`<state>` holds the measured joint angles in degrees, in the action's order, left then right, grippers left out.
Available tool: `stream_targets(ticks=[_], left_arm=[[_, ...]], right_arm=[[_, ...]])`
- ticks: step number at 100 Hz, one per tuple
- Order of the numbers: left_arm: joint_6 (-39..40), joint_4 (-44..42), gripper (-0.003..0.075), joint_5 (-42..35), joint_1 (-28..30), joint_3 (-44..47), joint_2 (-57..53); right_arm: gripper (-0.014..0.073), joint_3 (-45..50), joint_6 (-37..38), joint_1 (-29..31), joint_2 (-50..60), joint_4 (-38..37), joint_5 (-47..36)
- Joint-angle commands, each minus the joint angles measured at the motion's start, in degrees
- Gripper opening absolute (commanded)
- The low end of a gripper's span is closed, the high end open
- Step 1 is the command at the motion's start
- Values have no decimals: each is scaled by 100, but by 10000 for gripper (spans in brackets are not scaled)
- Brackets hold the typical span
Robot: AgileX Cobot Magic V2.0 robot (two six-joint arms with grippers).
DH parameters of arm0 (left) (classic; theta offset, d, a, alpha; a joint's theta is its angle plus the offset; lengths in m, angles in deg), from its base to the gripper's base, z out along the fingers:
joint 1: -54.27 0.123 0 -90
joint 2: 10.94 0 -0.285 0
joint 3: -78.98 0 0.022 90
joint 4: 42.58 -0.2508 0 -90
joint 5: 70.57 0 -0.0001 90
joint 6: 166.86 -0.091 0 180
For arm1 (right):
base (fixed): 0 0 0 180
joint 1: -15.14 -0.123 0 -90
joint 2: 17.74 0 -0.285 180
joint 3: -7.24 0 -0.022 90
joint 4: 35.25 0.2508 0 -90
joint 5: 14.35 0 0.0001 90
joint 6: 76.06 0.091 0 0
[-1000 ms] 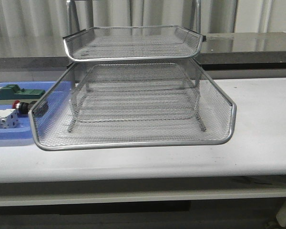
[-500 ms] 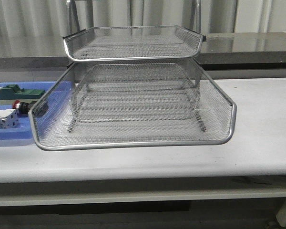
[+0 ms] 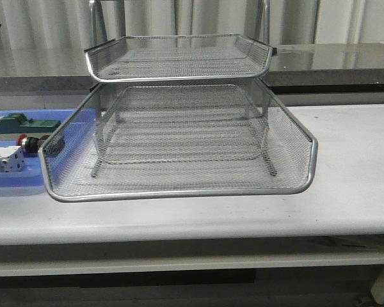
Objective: Place button on rack with both arms
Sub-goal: 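Lower the left gripper into the blue tray onto the red push button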
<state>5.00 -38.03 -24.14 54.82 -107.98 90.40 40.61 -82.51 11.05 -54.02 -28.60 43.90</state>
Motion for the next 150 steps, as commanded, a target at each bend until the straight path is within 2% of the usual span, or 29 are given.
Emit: stream_targets(ticks=[1, 10, 20, 41, 58, 76, 91, 121, 150], left_arm=[[-19, 150, 616, -388, 8, -210, -216], [-160, 150, 616, -543, 8, -210, -172], [-885, 349, 617, -535, 8, -358, 2], [-2344, 645, 617, 179, 8, -1078, 775], [-2645, 674, 617, 737, 8, -1851, 1530], [-2944, 744, 617, 909, 8, -2519, 2195], [-3639, 744, 617, 1240, -25, -2947, 2618], [-4465, 724, 617, 1262, -191, -3143, 3065], [-4694, 529, 617, 1021, -213, -3154, 3347]], right_arm=[[-71, -189, 9, 24, -26, -30, -338], [-71, -189, 9, 24, -26, -30, -338], [-71, -189, 9, 24, -26, -30, -338], [-71, -189, 9, 24, -26, -30, -338], [-71, -189, 9, 24, -26, -30, -338], [-71, -189, 9, 24, -26, -30, -338], [-71, -189, 9, 24, -26, -30, -338], [-71, -189, 9, 24, -26, -30, -338], [-71, -189, 9, 24, -26, -30, -338]])
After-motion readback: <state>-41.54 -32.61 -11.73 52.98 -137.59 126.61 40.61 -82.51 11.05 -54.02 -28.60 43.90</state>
